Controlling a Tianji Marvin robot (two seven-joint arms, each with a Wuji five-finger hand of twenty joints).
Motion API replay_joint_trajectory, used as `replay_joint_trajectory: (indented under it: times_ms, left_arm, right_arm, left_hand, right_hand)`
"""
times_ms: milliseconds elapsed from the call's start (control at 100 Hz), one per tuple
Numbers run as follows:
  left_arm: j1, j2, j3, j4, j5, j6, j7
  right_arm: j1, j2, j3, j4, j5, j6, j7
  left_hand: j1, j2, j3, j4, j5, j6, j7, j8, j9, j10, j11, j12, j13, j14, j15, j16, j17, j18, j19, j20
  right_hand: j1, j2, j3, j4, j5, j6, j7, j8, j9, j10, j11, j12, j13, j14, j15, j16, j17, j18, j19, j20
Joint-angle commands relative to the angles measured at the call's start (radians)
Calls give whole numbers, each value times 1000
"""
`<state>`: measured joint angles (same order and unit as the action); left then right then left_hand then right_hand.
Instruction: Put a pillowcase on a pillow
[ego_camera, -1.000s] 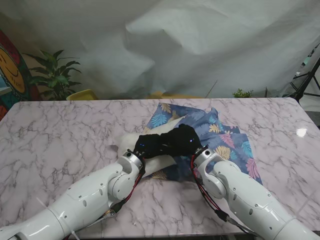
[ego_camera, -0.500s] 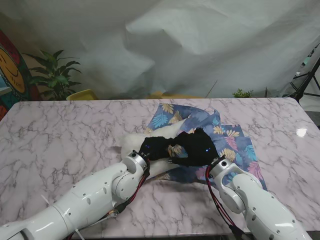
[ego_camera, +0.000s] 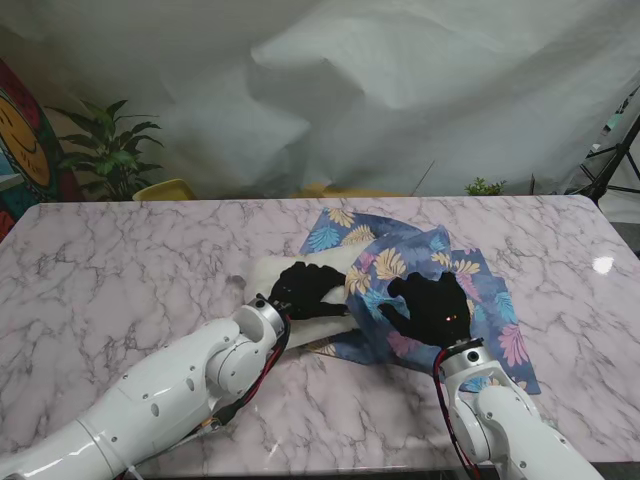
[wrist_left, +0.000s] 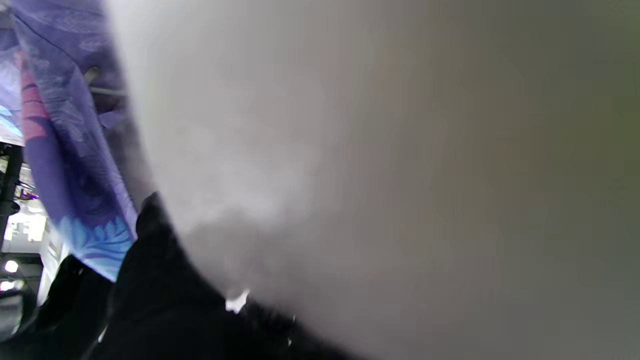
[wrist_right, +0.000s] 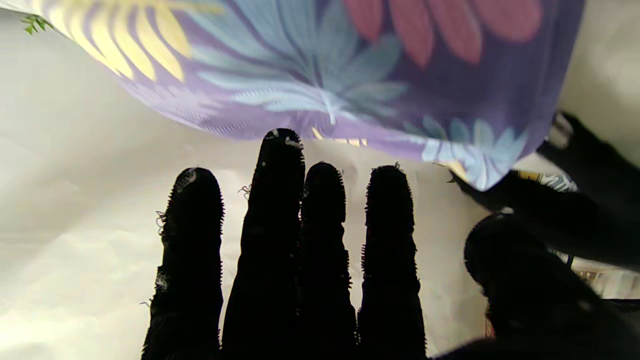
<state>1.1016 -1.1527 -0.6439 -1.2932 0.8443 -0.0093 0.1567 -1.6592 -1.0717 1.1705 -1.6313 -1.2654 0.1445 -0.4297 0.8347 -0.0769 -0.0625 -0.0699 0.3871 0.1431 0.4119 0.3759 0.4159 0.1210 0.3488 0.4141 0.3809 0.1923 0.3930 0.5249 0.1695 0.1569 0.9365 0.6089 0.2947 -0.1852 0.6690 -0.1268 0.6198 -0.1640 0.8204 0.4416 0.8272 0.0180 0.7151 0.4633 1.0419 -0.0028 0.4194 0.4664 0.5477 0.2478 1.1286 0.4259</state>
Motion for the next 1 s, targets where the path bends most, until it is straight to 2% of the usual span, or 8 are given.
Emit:
replay_joint_trajectory:
  times_ms: [0,90,290,320,380,440,730,990]
  left_arm:
    - [7,23,-17,-42,10,-20,-24]
    - [31,47,-61,-104,52,-42,-83]
    - [41,63,-126,-140,63,-78,-144]
    - [29,59,-119,-123,64,-63,-130]
    - [-20,48,-85,-56,77,-3,-84]
    - [-73,35,-40,16,56,29,-71]
    - [-197,-17,107,250,-170,-21,-128]
    - [-53,15,-19,132,-217,-82,-175]
  right_arm:
    - [-14,3,2,0,2,12,16]
    - [-15,2,2,6,18,13,35]
    - [11,1,-23,48,61,22,87]
    - [18,0,-27,57,70,23,89]
    - [31,-2,-34,73,90,25,92]
    - [45,-4,-39,86,105,27,98]
    - [125,-11,-60,173,144,45,86]
    - [268,-13,-119,322,199,-7,80]
  left_hand:
    - [-51,35,39,40,-89,-20,-87,-23,-130,33,-61,-33,-123,25,-91,-49,-89,41,-141,-40]
    - [-106,23,38,41,-216,12,-223,-63,-256,67,-182,-92,-274,44,-168,-104,-164,74,-329,-109]
    - [-149,113,41,40,-256,15,-341,-65,-316,87,-318,-66,-339,48,-266,-152,-200,50,-497,-160]
    - [-106,155,34,36,-254,22,-350,-53,-313,88,-317,-60,-336,50,-256,-142,-191,45,-503,-153]
    - [182,341,18,15,-213,32,-323,-12,-259,67,-303,-38,-302,44,-208,-133,-158,17,-488,-149]
    - [269,369,15,15,-211,46,-309,-4,-246,66,-301,-42,-301,50,-184,-146,-161,1,-475,-165]
    - [455,253,53,20,-122,65,-191,-3,-127,60,-123,-79,-220,78,-137,-254,-155,-25,-462,-331]
    - [456,162,80,-2,-40,36,-43,27,16,31,-8,-95,51,55,-45,-220,-11,-7,-273,-260]
  right_hand:
    - [33,48,16,15,36,23,15,14,25,5,19,11,28,14,41,19,15,-3,20,14]
    - [49,41,10,10,52,20,19,12,43,4,26,17,44,15,55,30,30,-9,34,21]
    - [85,21,8,-19,65,9,59,-36,76,-1,45,31,94,2,98,59,74,-26,67,37]
    - [95,17,9,-28,66,6,72,-50,81,-2,47,33,101,-2,111,68,81,-29,73,40]
    - [107,12,11,-33,71,1,83,-59,91,-1,51,34,112,-5,120,73,90,-31,78,42]
    - [113,9,11,-37,70,0,90,-66,91,-1,50,34,112,-6,121,74,88,-29,76,42]
    - [114,-1,20,-47,65,-9,117,-116,83,-3,-4,-7,60,19,18,18,25,-24,9,3]
    - [98,-16,45,-58,55,-32,119,-128,81,-26,-45,-38,29,-4,-26,-13,-16,-40,-16,-24]
